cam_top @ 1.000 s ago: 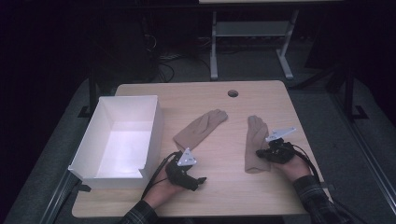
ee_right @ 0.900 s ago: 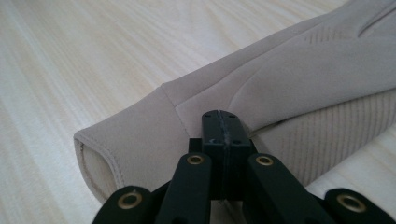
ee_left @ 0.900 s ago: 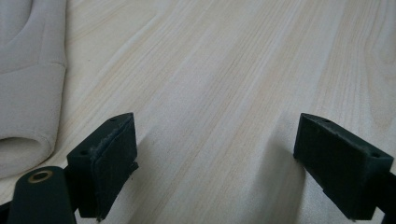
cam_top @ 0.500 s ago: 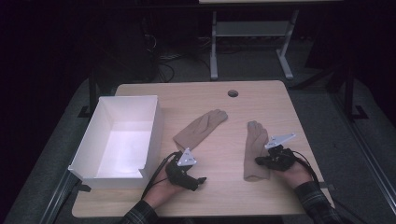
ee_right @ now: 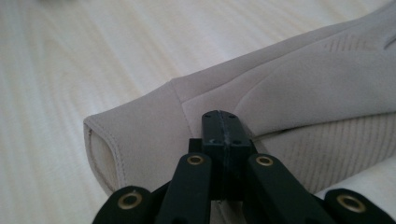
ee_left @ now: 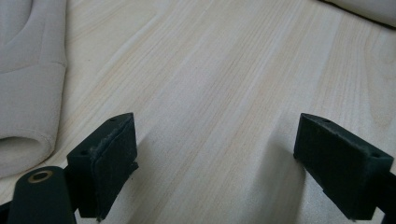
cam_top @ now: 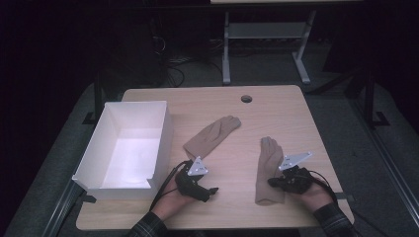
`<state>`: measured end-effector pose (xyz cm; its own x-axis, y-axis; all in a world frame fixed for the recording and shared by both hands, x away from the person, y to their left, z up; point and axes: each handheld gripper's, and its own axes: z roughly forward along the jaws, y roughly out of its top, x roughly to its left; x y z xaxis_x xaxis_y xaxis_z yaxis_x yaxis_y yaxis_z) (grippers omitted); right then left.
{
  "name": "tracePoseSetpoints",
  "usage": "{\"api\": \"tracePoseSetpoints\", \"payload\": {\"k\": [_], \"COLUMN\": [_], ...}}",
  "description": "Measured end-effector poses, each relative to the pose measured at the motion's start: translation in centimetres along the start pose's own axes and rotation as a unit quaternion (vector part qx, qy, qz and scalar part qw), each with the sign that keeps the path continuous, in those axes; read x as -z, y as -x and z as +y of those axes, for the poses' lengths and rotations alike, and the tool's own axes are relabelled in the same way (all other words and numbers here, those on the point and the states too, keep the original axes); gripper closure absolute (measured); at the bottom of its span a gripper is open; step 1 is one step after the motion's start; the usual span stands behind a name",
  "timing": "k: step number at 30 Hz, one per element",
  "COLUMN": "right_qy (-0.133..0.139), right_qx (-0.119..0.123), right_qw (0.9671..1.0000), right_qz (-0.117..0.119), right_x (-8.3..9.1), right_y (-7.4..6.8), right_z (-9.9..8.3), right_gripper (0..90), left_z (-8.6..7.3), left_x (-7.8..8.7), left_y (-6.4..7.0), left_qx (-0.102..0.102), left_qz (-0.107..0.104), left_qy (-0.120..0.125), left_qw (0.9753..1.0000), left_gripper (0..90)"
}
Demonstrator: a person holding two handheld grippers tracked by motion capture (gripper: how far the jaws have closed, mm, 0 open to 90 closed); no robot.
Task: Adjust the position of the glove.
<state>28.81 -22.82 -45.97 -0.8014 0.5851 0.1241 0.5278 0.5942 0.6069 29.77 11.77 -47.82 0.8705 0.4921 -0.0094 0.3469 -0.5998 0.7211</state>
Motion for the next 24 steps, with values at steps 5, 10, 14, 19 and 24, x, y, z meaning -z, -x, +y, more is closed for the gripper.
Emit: {"api": "tracePoseSetpoints", "payload": {"k": [5, 10, 14, 19, 24], "right_qy": [-0.004, -0.006, 0.03, 0.063, 0.073], "right_qx": [0.006, 0.024, 0.016, -0.012, -0.029], "right_qw": [0.9999, 0.9996, 0.9994, 0.997, 0.9946], "right_qz": [0.009, 0.012, -0.003, -0.044, -0.067], "right_x": [0.3, 0.9, 2.0, 2.5, 2.1], "right_y": [-1.1, -2.3, -1.6, 1.4, 3.7], "right_z": [-0.4, -1.0, -0.4, 0.7, 1.8], "right_gripper": [89.8, 89.8, 89.8, 89.9, 89.9], "left_z": [0.0, 0.0, 0.0, 0.1, 0.1], "left_x": [0.0, 0.0, 0.0, 0.0, 0.0], "left_y": [0.0, -0.1, -0.1, -0.1, -0.1], "left_qx": [-0.002, -0.004, -0.006, -0.003, -0.003], "left_qz": [0.0, 0.001, 0.001, 0.002, 0.002], "left_qy": [-0.001, -0.003, -0.002, -0.002, -0.002], "left_qw": [1.0, 1.0, 1.0, 1.0, 1.0], "left_gripper": [12.6, 12.6, 12.6, 12.6, 12.6]}}
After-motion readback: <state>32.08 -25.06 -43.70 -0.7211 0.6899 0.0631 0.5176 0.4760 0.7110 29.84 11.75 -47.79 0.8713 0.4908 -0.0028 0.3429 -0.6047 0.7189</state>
